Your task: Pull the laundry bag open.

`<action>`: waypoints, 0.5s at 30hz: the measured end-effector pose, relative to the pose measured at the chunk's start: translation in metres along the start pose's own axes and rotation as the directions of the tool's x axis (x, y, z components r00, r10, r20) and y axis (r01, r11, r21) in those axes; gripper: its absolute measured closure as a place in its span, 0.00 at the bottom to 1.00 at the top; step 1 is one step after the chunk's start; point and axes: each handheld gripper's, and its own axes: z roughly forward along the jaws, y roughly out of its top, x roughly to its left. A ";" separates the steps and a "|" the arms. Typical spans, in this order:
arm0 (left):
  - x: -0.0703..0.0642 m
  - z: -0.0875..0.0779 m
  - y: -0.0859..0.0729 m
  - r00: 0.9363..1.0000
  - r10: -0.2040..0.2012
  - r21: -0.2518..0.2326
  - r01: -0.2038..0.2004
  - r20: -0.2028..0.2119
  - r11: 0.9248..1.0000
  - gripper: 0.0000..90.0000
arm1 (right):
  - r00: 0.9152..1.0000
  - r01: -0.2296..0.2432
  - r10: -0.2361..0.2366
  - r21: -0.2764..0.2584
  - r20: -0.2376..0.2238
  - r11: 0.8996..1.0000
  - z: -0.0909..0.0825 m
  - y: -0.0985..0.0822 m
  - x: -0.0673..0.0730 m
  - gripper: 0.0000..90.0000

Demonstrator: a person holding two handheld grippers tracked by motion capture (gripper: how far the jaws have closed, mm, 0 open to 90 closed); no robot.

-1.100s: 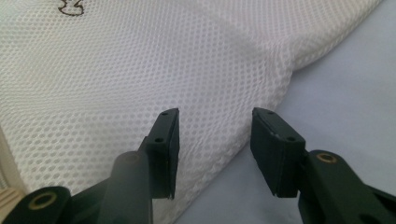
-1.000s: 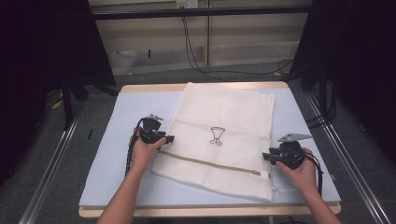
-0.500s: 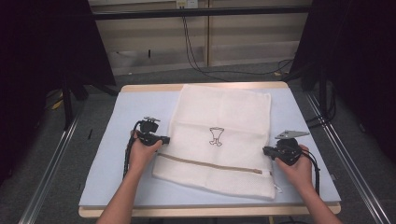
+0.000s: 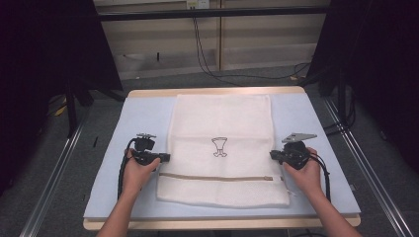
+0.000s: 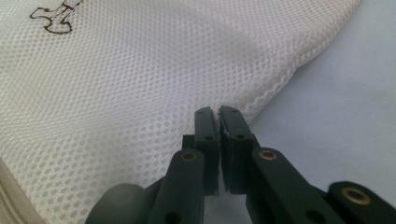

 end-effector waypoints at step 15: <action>0.011 -0.010 -0.009 0.998 -0.056 -0.017 0.056 0.005 0.998 0.94 | 1.000 0.021 -0.022 -0.008 -0.011 1.000 0.005 0.006 0.007 0.96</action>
